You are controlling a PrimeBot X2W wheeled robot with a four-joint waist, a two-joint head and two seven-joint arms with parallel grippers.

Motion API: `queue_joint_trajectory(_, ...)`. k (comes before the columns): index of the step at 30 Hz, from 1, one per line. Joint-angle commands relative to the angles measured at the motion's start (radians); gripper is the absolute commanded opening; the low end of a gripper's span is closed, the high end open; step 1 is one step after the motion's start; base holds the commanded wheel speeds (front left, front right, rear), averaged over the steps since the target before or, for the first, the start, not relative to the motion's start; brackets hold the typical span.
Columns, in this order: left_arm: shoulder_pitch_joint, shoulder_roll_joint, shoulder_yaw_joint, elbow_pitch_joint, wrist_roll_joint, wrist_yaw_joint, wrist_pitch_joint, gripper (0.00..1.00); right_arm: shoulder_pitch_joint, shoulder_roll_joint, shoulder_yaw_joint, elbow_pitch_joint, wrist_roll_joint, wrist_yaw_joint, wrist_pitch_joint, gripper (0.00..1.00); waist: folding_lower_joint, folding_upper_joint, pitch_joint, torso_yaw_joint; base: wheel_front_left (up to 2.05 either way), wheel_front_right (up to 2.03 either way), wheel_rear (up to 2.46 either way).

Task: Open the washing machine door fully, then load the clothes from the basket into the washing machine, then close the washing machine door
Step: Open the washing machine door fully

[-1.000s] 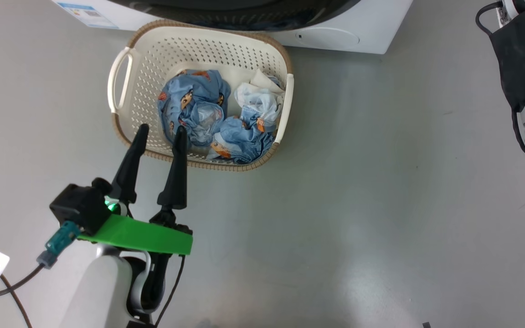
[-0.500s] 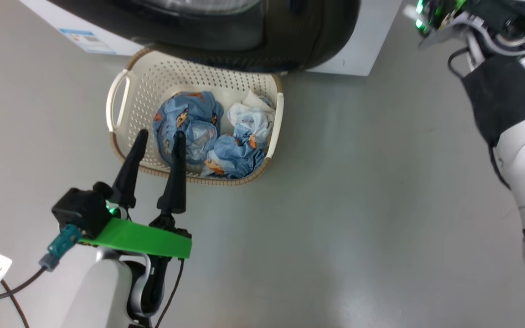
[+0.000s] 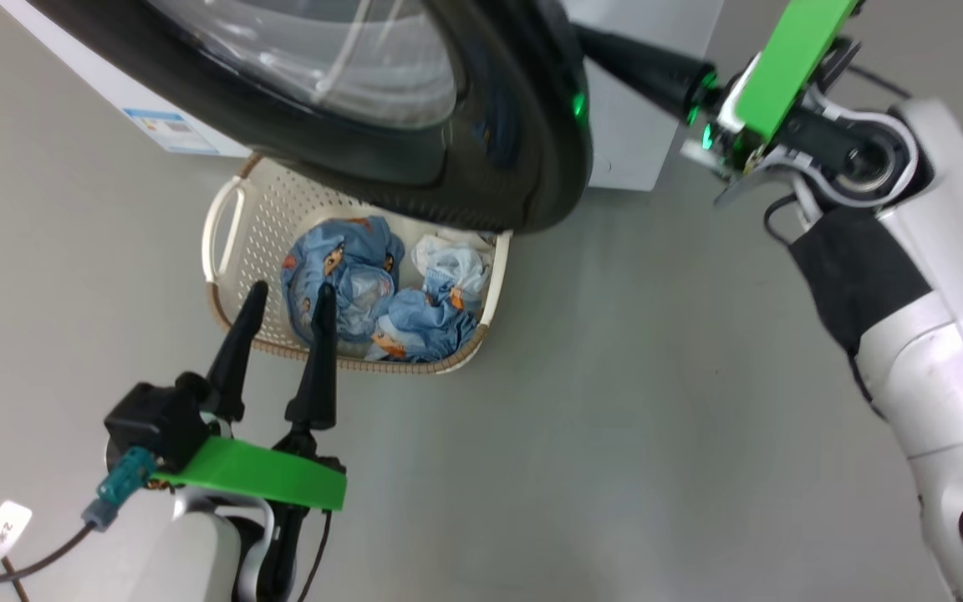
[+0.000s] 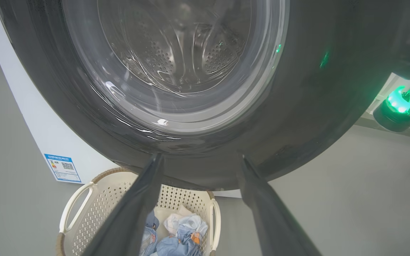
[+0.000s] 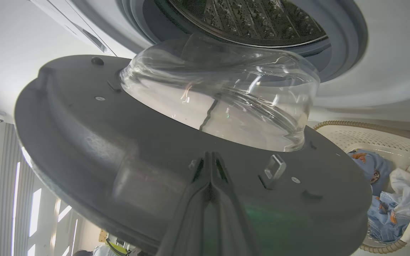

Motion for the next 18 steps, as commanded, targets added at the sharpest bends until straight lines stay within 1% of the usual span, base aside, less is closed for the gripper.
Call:
queue_joint_trajectory(1, 0.020, 0.019, 0.038, -0.019, 0.008, -0.003, -0.006, 1.00, 0.028, 0.044, 0.016, -0.045, 0.014, 0.002, 0.011, 0.00, 0.0000, 0.0000, -0.026, 0.002, 0.00, 0.00, 0.00)
queue_joint_trajectory(18, 0.088, 0.019, 0.066, -0.011, 0.030, -0.003, -0.006, 1.00, 0.175, 0.079, 0.061, -0.112, 0.021, 0.002, 0.068, 0.00, 0.0000, 0.0000, -0.111, 0.035, 0.00, 0.00, 0.00)
